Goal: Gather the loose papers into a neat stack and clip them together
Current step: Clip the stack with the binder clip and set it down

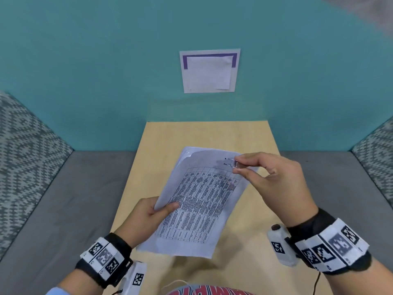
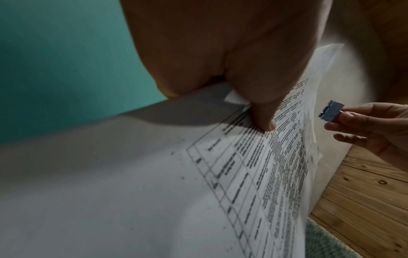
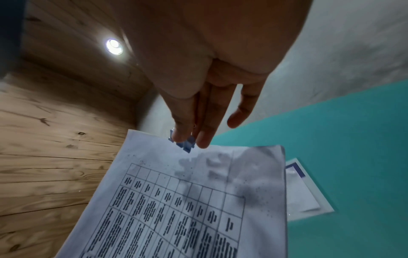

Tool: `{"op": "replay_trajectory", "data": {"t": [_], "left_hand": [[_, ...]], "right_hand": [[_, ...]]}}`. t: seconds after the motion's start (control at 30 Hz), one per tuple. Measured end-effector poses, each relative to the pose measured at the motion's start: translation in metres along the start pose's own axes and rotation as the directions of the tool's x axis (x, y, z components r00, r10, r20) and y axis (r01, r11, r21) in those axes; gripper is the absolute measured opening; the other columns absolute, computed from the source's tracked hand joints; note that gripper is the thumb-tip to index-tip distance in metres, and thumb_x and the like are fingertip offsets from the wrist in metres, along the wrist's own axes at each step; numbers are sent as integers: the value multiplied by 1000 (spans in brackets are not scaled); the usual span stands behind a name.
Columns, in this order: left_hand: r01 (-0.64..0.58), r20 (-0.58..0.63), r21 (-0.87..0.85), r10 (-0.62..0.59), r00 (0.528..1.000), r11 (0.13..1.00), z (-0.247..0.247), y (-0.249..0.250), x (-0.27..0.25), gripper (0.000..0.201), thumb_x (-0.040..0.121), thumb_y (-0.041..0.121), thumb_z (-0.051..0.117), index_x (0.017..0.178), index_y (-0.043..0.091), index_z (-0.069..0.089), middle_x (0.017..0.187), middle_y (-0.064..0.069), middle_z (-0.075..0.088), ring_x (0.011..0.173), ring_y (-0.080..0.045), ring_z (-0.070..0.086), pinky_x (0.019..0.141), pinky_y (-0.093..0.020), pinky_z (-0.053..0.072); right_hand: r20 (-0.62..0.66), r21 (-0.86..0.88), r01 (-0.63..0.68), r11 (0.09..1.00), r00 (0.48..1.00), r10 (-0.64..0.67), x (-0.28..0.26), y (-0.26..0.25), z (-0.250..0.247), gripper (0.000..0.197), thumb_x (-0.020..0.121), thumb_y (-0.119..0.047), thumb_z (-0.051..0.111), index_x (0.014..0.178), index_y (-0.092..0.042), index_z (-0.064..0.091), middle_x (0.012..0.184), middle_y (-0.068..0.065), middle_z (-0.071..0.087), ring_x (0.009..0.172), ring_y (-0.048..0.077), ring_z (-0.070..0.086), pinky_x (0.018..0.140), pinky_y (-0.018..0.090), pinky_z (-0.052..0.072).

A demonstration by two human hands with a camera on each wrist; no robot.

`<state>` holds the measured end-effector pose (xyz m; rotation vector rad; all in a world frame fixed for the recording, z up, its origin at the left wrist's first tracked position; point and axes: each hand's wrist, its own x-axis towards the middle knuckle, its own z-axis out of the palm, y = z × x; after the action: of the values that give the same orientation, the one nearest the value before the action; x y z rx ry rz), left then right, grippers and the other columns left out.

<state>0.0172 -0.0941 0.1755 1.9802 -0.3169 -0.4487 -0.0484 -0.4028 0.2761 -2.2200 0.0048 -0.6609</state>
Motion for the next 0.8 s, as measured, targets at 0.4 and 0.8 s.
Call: {"op": "replay_trajectory", "data": {"t": [0.4,0.8], "left_hand": [[-337,-48,366,379,924,867,-18,22,-11,62,97,15,73,59,56,47,52,24,42,49,5,39,50,-10,26],[-418,47,549,473,880,723,-51,28,-20,43,91,18,48,117,44,70,94,18,73,83,-11,70,70,-32,57]], "right_hand": [[-50,-110,128,986,990,-134,-1,-15,-10,10,81,-17,88,81,-15,78,101,-11,81,87,7,77,102,49,50],[40,-69,129,989,991,-126,-13,-18,-15,13,84,-24,81,78,-14,77,100,-13,81,88,0,76,114,47,43]]}}
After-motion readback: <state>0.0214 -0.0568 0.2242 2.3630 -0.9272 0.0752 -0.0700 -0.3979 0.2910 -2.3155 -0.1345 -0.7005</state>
